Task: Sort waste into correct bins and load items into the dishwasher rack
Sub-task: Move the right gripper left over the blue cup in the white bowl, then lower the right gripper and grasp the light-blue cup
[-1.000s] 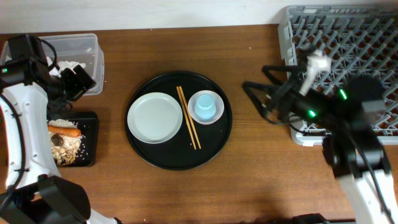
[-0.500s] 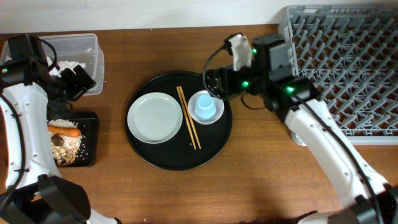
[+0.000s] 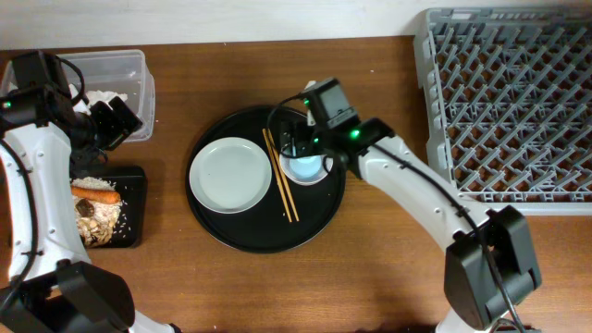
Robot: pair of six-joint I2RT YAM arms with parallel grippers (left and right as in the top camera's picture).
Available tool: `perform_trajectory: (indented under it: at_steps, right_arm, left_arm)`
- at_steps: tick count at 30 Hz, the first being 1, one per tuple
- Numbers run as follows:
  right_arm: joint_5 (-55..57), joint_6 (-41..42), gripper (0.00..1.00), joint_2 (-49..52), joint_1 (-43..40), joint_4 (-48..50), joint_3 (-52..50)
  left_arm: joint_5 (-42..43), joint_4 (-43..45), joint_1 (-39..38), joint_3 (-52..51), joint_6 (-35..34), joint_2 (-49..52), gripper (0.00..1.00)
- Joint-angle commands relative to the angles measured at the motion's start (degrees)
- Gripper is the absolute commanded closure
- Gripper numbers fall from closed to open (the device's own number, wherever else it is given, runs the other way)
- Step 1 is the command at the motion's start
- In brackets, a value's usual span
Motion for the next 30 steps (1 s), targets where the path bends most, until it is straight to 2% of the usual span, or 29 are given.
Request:
perform_trajectory:
  at_steps: [1, 6, 9, 30]
  right_arm:
    - [2.8, 1.0, 0.02, -0.7, 3.3, 2.0, 0.3]
    - [7.4, 1.5, 0.02, -0.3, 3.7, 1.1, 0.3]
    - [11.7, 7.0, 0.02, 0.5, 3.5, -1.4, 0.3]
    - [10.6, 8.1, 0.02, 4.4, 4.3, -3.0, -0.3]
  left_arm:
    - [-0.2, -0.1, 0.0, 0.2, -0.7, -1.5, 0.01]
    - [-0.2, -0.1, 0.0, 0.2, -0.7, -1.5, 0.01]
    - [-0.2, -0.1, 0.0, 0.2, -0.7, -1.5, 0.01]
    - [-0.2, -0.1, 0.0, 0.2, -0.7, -1.5, 0.01]
